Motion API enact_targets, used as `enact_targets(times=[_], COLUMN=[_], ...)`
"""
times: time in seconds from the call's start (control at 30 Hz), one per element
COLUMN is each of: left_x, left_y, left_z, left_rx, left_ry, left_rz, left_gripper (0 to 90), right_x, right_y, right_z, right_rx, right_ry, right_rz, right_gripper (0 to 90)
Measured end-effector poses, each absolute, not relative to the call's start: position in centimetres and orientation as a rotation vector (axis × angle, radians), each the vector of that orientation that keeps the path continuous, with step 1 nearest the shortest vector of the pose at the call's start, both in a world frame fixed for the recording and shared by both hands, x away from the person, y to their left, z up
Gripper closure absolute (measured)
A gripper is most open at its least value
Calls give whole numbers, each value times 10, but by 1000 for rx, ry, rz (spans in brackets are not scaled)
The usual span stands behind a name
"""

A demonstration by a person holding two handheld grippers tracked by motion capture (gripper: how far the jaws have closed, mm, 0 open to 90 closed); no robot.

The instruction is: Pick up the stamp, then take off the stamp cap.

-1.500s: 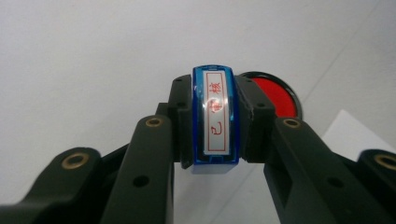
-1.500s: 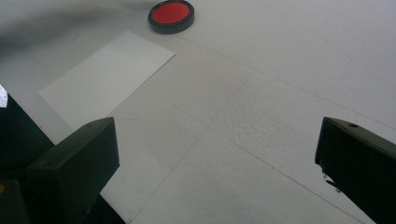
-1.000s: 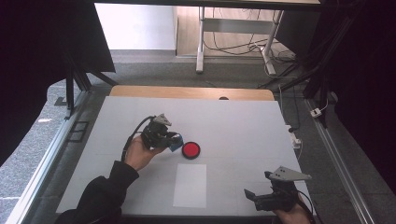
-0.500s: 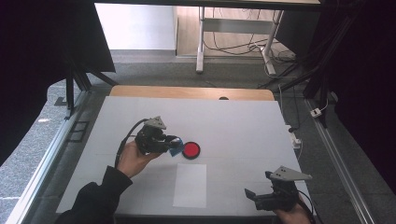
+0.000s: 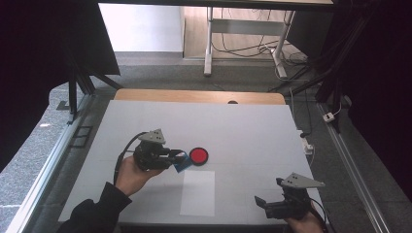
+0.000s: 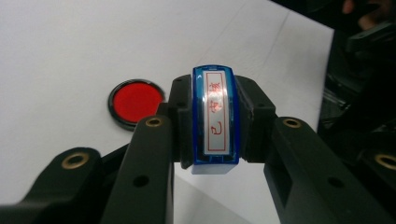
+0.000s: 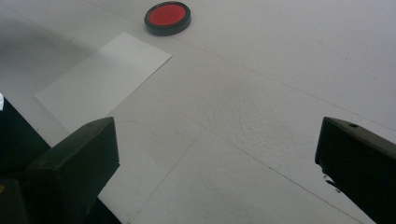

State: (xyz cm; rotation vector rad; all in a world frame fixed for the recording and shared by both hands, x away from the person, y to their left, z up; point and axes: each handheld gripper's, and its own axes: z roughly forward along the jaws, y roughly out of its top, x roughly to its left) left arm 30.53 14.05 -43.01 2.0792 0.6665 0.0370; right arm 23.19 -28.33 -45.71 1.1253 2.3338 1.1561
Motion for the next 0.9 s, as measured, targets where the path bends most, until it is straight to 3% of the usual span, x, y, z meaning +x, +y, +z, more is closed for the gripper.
enact_targets(times=[0.9], left_x=[280], left_y=[131], left_z=[-431], left_rx=[2051], left_ry=[494], left_rz=[-39], left_gripper=[701], right_x=[231], right_y=[-281], right_z=[-456], right_rx=[1084], right_ry=[2363], right_rz=[1156], right_gripper=[0])
